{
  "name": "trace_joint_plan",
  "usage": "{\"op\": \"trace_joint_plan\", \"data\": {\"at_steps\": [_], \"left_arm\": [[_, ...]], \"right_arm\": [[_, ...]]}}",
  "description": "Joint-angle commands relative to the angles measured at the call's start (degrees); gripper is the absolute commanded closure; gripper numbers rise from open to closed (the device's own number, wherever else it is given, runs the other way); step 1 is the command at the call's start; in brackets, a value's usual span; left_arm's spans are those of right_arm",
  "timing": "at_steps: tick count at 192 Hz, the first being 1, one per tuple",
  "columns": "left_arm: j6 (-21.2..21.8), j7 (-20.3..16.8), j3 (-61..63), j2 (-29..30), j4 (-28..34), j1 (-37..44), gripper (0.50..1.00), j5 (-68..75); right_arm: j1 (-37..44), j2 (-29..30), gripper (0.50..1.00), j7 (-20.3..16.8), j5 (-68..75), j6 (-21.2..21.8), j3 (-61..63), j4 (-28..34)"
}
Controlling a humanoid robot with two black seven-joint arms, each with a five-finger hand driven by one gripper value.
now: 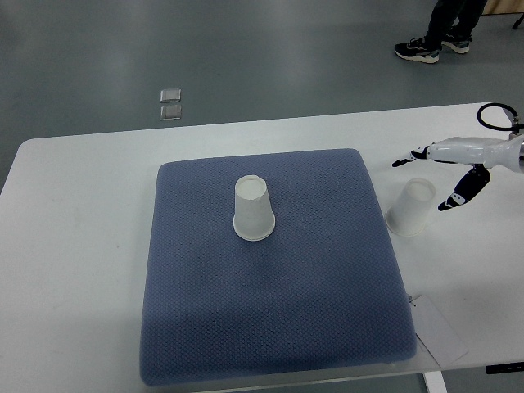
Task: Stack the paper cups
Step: 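Lower the right hand and close its fingers around the cup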
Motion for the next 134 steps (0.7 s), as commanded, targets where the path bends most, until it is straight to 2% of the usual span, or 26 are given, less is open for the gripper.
{"op": "trace_joint_plan", "data": {"at_steps": [1, 29, 72, 98, 134], "left_arm": [[0.0, 0.0, 0.0, 0.0, 0.0, 0.0, 0.5, 0.0], [0.0, 0.0, 0.0, 0.0, 0.0, 0.0, 0.5, 0.0], [0.0, 0.0, 0.0, 0.0, 0.0, 0.0, 0.5, 0.0], [0.0, 0.0, 0.0, 0.0, 0.0, 0.0, 0.5, 0.0], [0.0, 0.0, 0.0, 0.0, 0.0, 0.0, 0.5, 0.0]], "right_arm": [[-0.1, 1.2, 0.585, 0.0, -0.1, -0.4, -0.7, -0.4], [-0.1, 2.9, 0.589, 0.0, -0.3, -2.2, -2.7, -1.9], [0.0, 3.9, 0.599, 0.0, -0.4, -2.6, -3.9, -3.0], [0.0, 4.9, 0.658, 0.0, -0.5, -2.6, -5.2, -4.6], [0.0, 5.6, 0.679, 0.0, -0.5, -2.7, -5.6, -6.2]]}}
